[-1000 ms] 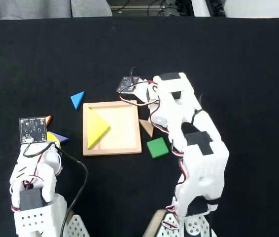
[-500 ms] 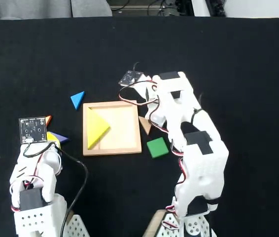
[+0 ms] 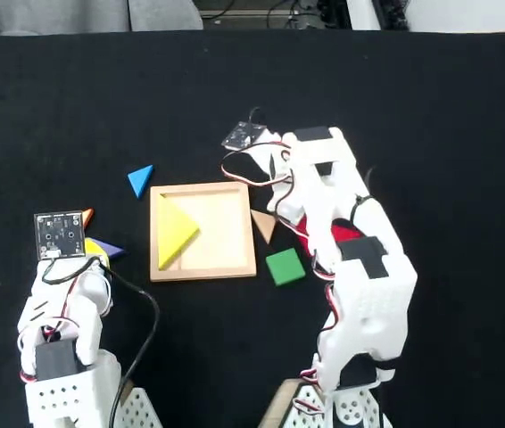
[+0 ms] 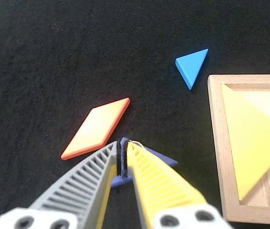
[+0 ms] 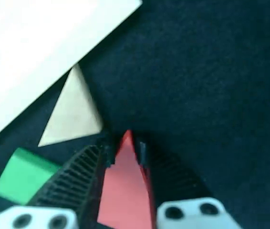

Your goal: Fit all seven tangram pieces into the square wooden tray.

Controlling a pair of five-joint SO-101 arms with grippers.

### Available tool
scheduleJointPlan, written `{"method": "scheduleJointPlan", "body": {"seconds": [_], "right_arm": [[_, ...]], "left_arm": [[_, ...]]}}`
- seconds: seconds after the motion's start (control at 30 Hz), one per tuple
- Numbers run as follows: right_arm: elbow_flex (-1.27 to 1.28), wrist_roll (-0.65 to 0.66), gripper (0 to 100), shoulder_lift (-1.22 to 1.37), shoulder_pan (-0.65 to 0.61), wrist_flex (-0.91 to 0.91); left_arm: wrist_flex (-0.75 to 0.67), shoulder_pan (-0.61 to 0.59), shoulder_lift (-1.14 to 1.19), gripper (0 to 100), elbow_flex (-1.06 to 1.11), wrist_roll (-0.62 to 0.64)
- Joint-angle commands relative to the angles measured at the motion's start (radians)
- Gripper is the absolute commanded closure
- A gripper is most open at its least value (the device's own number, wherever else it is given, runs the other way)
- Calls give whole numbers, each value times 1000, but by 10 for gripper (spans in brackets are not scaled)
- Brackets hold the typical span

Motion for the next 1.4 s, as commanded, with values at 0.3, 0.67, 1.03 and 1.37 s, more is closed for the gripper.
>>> {"method": "scheduleJointPlan", "body": {"seconds": [0.3, 0.67, 1.03, 1.37], "right_arm": [[85, 137, 677, -412, 77, 310], [714, 368, 620, -742, 164, -49], [585, 361, 620, -470, 146, -80], [521, 358, 620, -332, 150, -94]], "left_arm": [[-21, 8, -11, 949, 19, -9], [-21, 8, -9, 949, 19, -9], [-21, 8, -9, 949, 19, -9], [-21, 8, -9, 949, 19, -9]]}}
